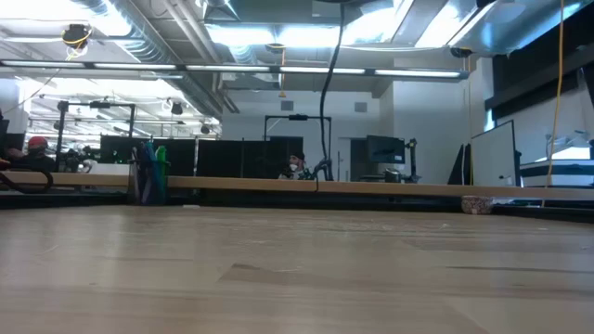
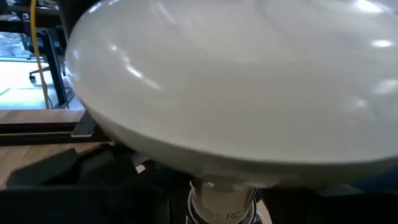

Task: Screw lightbulb
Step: Remove the lightbulb from the lamp

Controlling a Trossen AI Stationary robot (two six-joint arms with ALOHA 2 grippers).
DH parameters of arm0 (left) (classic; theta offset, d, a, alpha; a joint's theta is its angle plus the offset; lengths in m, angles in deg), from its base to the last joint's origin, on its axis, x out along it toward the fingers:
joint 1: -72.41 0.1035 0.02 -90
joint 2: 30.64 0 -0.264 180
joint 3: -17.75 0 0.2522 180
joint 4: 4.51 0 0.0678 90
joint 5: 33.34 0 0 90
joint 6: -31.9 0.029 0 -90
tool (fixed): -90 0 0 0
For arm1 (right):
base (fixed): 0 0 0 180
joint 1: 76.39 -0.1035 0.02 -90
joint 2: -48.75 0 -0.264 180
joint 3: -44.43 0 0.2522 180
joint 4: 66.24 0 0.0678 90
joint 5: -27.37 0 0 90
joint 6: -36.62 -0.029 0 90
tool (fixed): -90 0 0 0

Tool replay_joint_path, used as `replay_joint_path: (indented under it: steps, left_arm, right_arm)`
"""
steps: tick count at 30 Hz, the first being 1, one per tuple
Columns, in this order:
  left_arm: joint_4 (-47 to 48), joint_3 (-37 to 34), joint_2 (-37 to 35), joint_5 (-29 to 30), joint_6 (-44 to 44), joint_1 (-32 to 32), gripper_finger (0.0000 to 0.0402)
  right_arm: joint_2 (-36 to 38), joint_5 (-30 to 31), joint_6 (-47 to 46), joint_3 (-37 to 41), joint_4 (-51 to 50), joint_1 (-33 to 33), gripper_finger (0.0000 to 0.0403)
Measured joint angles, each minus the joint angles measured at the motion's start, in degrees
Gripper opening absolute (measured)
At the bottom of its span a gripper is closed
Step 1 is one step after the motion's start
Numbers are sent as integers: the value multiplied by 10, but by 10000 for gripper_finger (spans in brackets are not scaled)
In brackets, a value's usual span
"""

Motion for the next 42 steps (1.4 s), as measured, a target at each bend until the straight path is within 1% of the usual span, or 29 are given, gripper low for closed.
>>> replay_joint_path:
  steps: [2,4,7,9,12,15,16,17,19,22,24,26,28,31,34,36,39,42]
  left_arm:
    - [0,0,0,-2,0,1,144]
    - [0,0,0,5,0,2,144]
    - [7,0,0,53,-2,0,144]
    - [15,-1,0,110,-4,-8,144]
    - [40,-1,0,240,-17,-24,144]
    - [45,-1,12,383,-54,-32,144]
    - [41,-1,18,419,-66,-30,144]
    - [34,-1,26,442,-79,-28,143]
    - [20,1,41,476,-101,-26,143]
    - [10,2,56,505,-110,-26,143]
    - [10,2,58,510,-109,-26,143]
    - [5,2,57,506,-93,-29,143]
    - [5,1,50,496,-75,-34,143]
    - [19,-1,33,460,-65,-41,143]
    - [21,-1,11,392,-80,-42,143]
    - [16,-1,-1,341,-78,-41,143]
    - [16,-1,-5,248,-58,-34,143]
    - [-9,-1,-5,130,-39,-22,143]
  right_arm:
    - [-3,4,-1,0,0,0,266]
    - [-3,24,-1,0,-10,0,234]
    - [-1,100,1,0,-35,-1,172]
    - [2,151,4,0,-54,-1,170]
    - [2,253,4,0,-74,-2,170]
    - [-2,424,-26,0,-80,-2,170]
    - [-4,473,-32,0,-79,-2,170]
    - [-5,508,-32,0,-79,-2,170]
    - [-6,549,-21,2,-73,-2,170]
    - [-6,568,-13,2,-69,-3,170]
    - [-6,559,-17,2,-72,-2,170]
    - [-6,523,-21,2,-72,-1,173]
    - [-3,478,-23,2,-73,-1,211]
    - [24,394,-24,0,-86,-3,294]
    - [58,285,-23,-1,-136,-3,359]
    - [77,208,-22,0,-163,2,384]
    - [87,120,-22,0,-168,9,393]
    - [71,81,-13,0,-132,9,384]
